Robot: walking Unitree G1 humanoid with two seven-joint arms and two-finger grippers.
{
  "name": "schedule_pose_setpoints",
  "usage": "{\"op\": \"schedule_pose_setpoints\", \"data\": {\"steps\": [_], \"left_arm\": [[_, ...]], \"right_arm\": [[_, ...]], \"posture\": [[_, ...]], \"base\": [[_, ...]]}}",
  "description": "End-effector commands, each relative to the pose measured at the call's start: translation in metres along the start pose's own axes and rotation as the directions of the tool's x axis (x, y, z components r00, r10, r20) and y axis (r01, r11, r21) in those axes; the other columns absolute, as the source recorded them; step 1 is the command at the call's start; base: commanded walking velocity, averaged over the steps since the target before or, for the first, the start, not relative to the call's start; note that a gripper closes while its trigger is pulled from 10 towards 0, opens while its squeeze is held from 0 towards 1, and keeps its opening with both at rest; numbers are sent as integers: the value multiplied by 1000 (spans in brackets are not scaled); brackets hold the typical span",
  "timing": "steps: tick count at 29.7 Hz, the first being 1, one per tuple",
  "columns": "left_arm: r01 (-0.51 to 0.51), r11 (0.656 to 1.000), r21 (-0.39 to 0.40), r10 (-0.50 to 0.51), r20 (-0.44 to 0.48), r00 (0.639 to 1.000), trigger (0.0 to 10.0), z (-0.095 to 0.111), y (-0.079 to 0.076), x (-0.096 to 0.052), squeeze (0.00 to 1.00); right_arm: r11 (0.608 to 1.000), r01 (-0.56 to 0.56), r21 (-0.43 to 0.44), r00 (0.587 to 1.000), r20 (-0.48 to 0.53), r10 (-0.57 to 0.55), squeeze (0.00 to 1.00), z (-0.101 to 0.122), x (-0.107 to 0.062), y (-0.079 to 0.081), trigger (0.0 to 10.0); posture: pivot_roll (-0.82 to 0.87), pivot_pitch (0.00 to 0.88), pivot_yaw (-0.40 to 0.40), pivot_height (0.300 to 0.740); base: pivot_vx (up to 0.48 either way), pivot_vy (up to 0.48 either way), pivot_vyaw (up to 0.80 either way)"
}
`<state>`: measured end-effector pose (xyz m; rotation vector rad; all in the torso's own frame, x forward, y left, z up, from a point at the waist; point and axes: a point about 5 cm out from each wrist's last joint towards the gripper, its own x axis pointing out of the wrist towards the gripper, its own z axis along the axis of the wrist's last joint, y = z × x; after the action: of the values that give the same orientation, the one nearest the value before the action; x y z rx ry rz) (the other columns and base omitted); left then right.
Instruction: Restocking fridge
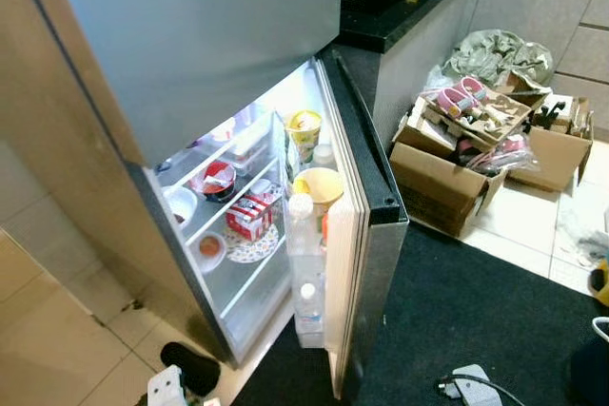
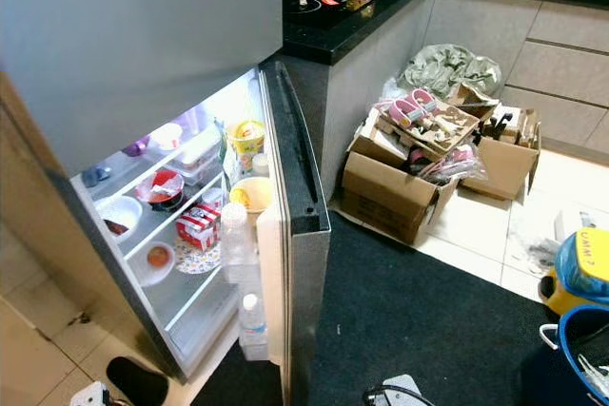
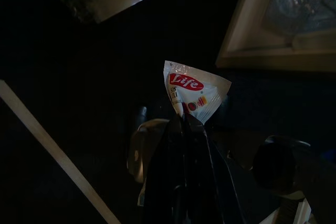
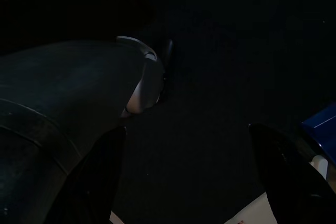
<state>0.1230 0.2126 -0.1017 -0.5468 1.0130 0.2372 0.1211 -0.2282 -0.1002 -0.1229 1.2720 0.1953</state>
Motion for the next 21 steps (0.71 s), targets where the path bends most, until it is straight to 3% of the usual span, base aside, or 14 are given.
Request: {"op": "schedule_pose_setpoints", "data": {"steps": [1,21], "left_arm": [[0,1000,-2,0,-17,1000,10000,-6,-2,0,0],[9,1000,8,-9,-24,1000,10000,-7,-4,1,0]], "right_arm": [[1000,-3,8,1000,28,3,0,5,0,1,10000],[1000,-15,3,999,43,15,0,9,0,1,10000]], "posture": [[-39,0,25,740],[-37,0,20,740]], "base": [[-319,0,0],[-367,0,0]]}}
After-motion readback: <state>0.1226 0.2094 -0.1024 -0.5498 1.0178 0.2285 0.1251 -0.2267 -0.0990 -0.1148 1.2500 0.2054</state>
